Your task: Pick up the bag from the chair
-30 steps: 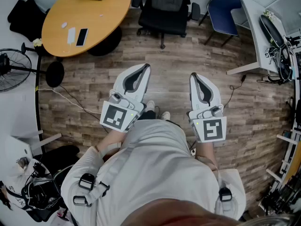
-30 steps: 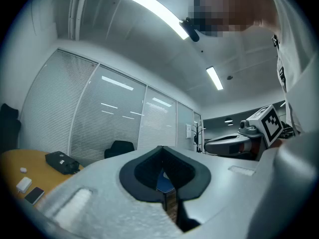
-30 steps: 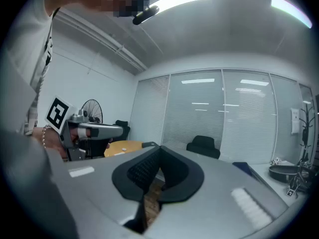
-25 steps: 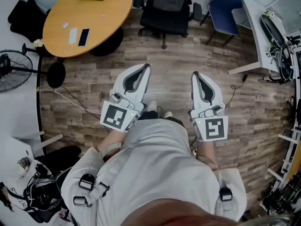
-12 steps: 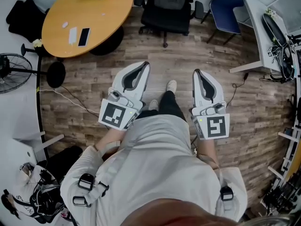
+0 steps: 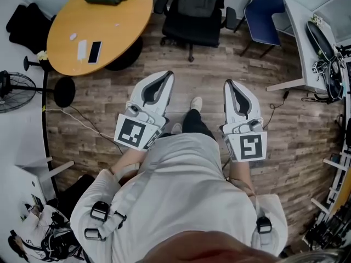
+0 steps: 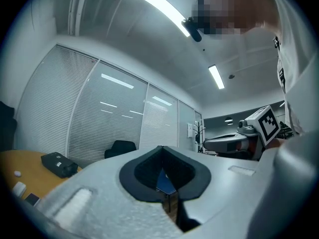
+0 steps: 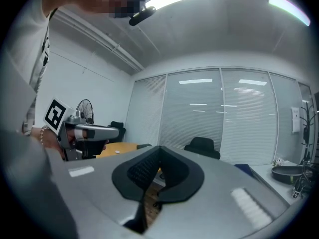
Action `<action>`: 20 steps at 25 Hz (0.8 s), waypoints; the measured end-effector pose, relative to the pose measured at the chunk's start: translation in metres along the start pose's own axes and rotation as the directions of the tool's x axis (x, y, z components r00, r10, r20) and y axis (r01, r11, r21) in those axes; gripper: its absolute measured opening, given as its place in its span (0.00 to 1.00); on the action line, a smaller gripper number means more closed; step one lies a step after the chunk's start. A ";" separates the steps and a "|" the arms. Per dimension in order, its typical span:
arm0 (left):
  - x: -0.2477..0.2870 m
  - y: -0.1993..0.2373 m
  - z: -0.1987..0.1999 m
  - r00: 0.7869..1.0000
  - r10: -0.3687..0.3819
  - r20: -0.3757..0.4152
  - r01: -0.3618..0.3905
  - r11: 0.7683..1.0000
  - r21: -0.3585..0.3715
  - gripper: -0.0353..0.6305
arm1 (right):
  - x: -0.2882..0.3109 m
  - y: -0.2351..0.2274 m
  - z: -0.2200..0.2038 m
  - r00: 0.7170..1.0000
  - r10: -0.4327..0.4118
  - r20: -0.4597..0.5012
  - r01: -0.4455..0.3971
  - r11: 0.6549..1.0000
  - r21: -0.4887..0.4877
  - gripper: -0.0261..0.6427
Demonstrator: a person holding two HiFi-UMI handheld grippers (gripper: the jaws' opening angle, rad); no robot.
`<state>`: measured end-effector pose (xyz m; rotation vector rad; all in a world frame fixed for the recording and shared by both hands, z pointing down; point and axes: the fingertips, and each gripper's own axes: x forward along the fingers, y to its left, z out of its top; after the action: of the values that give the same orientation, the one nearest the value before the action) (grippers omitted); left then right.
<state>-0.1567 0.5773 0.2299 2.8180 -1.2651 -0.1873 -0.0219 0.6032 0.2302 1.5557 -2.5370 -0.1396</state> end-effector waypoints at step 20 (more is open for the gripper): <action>0.163 0.035 -0.012 1.000 0.026 -0.007 -0.026 1.000 -0.006 0.06 | 0.095 -0.139 -0.024 0.999 0.036 -0.013 -0.036 0.999 0.015 0.04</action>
<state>-0.0738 0.4320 0.2302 2.7933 -1.2961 -0.1799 0.0619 0.4555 0.2398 1.5106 -2.5599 -0.1060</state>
